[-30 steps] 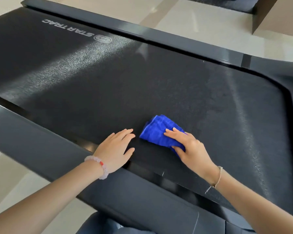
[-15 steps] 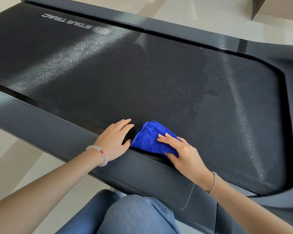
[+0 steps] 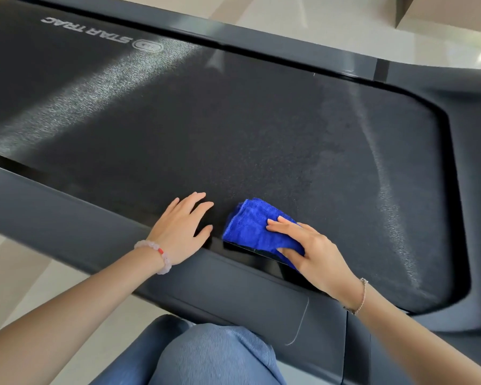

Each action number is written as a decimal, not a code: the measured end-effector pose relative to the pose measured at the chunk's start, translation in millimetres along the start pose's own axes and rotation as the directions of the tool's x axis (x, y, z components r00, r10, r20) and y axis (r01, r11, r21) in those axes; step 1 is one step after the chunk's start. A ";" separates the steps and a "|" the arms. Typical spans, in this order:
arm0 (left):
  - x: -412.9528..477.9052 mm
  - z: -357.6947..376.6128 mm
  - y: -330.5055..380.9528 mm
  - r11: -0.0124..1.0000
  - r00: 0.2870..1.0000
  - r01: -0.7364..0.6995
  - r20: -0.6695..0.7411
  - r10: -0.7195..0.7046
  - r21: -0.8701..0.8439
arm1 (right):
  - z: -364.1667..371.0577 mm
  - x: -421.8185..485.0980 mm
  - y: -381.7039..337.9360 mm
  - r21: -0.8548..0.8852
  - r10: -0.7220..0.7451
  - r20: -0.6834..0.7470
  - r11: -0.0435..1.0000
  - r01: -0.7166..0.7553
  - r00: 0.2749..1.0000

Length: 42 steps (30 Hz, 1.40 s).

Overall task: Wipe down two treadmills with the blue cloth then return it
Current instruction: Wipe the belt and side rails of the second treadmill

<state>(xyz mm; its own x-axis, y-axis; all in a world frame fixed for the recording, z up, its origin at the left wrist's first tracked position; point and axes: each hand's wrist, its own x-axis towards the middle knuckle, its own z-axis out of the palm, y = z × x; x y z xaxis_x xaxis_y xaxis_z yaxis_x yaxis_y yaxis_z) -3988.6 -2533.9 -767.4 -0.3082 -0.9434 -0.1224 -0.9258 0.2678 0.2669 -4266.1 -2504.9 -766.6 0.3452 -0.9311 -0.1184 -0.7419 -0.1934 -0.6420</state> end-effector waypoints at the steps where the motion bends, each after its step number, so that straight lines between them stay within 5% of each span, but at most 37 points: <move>1: 0.5 0.0 0.8 1.000 1.000 -0.003 -0.006 0.003 -0.002 | -2.9 -2.6 3.9 -0.010 0.018 -0.020 1.000 -0.018 1.000; 8: 4.4 2.7 7.6 0.999 0.999 -0.036 -0.012 0.036 0.031 | -15.0 -16.3 26.2 -0.027 0.124 -0.233 0.991 -0.133 0.964; 17: 24.8 10.4 29.0 0.980 0.985 -0.173 0.040 0.169 0.102 | -8.2 -3.3 31.8 0.009 0.096 -0.393 0.995 -0.100 0.914; 34: 103.9 10.8 40.9 0.960 0.970 -0.243 0.047 0.239 0.140 | -81.0 146.1 93.4 -0.026 0.158 -0.417 0.982 -0.186 0.895; 42: 162.7 9.6 57.4 0.969 0.969 -0.247 -0.009 0.247 0.032 | -130.8 234.4 133.6 -0.062 0.223 -0.436 0.959 -0.276 0.872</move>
<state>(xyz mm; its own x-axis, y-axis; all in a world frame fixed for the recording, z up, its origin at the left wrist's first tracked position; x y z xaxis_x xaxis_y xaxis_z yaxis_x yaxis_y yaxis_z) -4094.0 -2670.2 -781.2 -0.5253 -0.8497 -0.0442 -0.8276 0.4982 0.2586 -4359.5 -2789.5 -781.0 -0.1149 -0.9898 0.0843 -0.8426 0.0522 -0.5360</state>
